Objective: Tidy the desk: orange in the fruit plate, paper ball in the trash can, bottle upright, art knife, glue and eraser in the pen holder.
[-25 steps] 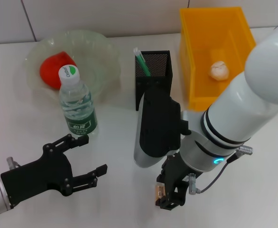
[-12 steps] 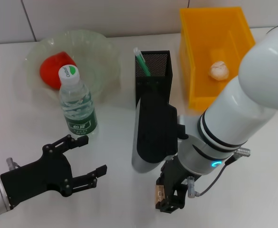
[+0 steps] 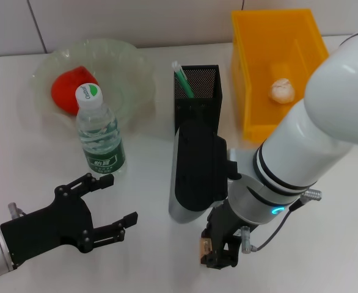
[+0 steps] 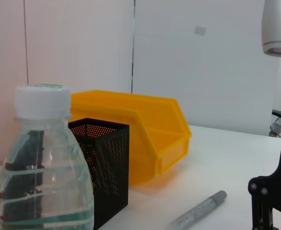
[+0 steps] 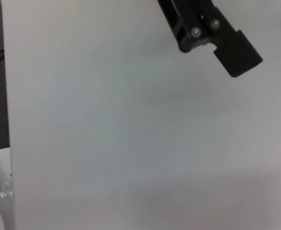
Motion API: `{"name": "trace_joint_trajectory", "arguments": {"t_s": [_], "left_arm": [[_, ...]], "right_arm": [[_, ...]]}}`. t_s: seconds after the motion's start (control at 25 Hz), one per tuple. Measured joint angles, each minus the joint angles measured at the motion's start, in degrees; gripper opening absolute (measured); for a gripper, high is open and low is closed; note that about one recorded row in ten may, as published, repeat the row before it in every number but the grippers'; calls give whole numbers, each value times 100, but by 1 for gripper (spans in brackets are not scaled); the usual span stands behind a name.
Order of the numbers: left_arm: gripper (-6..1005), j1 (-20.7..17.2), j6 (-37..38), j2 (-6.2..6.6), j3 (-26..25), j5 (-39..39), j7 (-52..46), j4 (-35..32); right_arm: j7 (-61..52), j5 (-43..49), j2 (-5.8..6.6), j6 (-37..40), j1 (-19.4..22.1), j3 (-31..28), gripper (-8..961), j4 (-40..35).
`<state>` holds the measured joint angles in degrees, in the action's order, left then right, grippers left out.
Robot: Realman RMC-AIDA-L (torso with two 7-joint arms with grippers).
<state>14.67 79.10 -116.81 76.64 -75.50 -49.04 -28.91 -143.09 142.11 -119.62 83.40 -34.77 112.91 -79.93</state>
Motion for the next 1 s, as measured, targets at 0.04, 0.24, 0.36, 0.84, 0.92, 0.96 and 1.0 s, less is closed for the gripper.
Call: {"name": "trace_joint_trajectory", "arguments": {"t_s": [0.04, 0.24, 0.36, 0.84, 0.92, 0.96, 1.0], "left_arm": [[866, 0, 0, 0, 0, 0, 0, 0], [866, -6, 0, 0, 0, 0, 0, 0], [866, -7, 0, 0, 0, 0, 0, 0], [866, 24, 21, -42, 1, 1, 32, 0], [866, 34, 24, -56, 13, 1, 24, 0], [866, 39, 25, -62, 19, 1, 18, 0], [866, 42, 25, -67, 24, 1, 11, 0]], "right_arm": [[0, 0, 0, 0, 0, 0, 402, 0], [-9, 2, 0, 32, 27, -126, 392, -125], [-32, 3, 8, 132, 61, -434, 391, -323], [-69, 146, 35, 255, -59, -3344, 390, -1590], [-68, 290, 40, 78, -192, -3691, 390, -1578], [-56, 362, 42, -40, -241, -3803, 390, -1550], [-24, 412, 45, -195, -267, -3856, 390, -1505]]}}
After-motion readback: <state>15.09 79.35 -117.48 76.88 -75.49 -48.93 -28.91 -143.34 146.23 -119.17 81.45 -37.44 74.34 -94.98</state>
